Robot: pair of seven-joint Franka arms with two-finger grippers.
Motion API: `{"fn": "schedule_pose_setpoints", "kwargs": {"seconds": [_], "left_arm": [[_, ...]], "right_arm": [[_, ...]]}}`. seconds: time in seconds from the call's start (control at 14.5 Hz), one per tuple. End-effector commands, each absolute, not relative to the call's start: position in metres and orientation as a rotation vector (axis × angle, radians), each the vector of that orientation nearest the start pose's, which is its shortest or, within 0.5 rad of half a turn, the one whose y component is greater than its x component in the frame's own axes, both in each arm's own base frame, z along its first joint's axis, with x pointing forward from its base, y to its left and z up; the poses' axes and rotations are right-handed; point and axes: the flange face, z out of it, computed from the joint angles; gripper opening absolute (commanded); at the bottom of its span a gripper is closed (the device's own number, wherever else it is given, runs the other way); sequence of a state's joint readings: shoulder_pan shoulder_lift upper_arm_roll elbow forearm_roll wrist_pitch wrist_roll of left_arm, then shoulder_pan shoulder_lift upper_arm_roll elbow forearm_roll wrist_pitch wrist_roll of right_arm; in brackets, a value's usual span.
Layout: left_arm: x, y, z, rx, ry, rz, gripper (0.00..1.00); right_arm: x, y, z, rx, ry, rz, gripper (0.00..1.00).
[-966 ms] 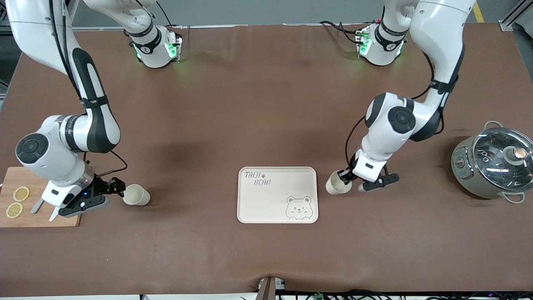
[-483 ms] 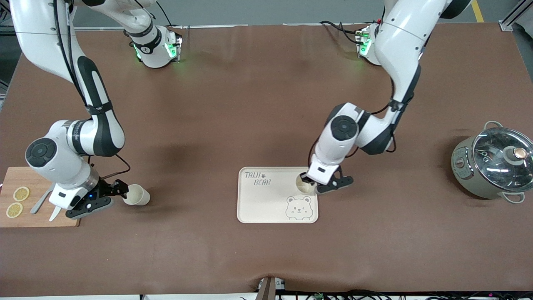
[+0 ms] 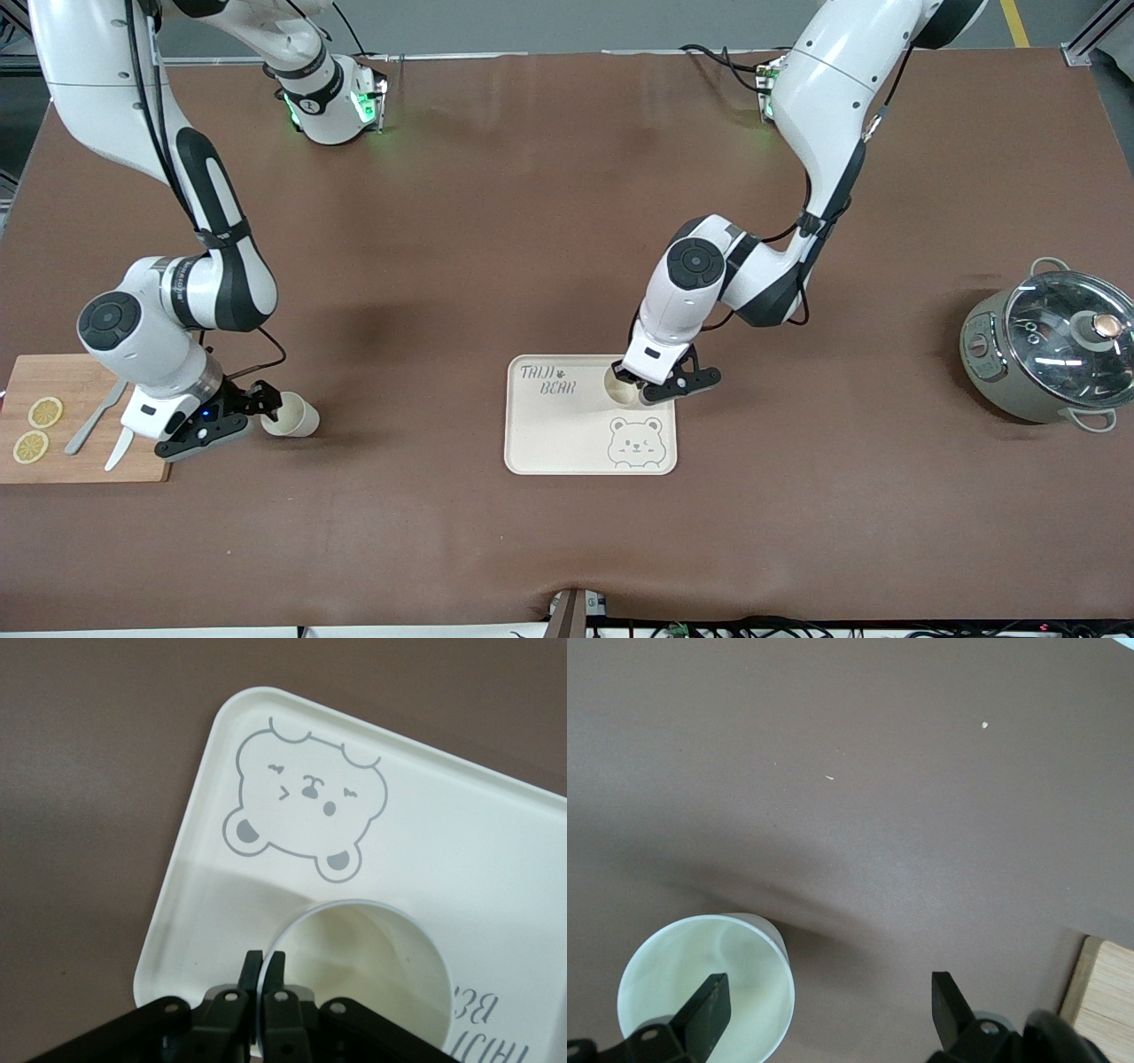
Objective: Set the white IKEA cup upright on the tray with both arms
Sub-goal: 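Set the cup on the tray while the right gripper grasps the other cup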
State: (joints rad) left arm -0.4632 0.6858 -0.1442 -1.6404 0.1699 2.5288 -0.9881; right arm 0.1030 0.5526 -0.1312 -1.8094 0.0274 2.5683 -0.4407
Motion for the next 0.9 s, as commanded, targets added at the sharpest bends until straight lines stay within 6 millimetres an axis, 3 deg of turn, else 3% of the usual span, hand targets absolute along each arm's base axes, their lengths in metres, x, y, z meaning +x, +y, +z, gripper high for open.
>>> {"fn": "schedule_pose_setpoints", "kwargs": {"seconds": [0.0,0.83], "left_arm": [[0.597,-0.388,0.241,-3.193,-0.488,-0.308,0.0],[0.598,-0.382,0.223,-3.173,-0.488,-0.287,0.0]], "right_arm": [[0.671,-0.01,0.258,-3.149,-0.692,-0.324,1.0],[0.667,0.0,0.239,-3.137,-0.711,-0.33,1.0]]}}
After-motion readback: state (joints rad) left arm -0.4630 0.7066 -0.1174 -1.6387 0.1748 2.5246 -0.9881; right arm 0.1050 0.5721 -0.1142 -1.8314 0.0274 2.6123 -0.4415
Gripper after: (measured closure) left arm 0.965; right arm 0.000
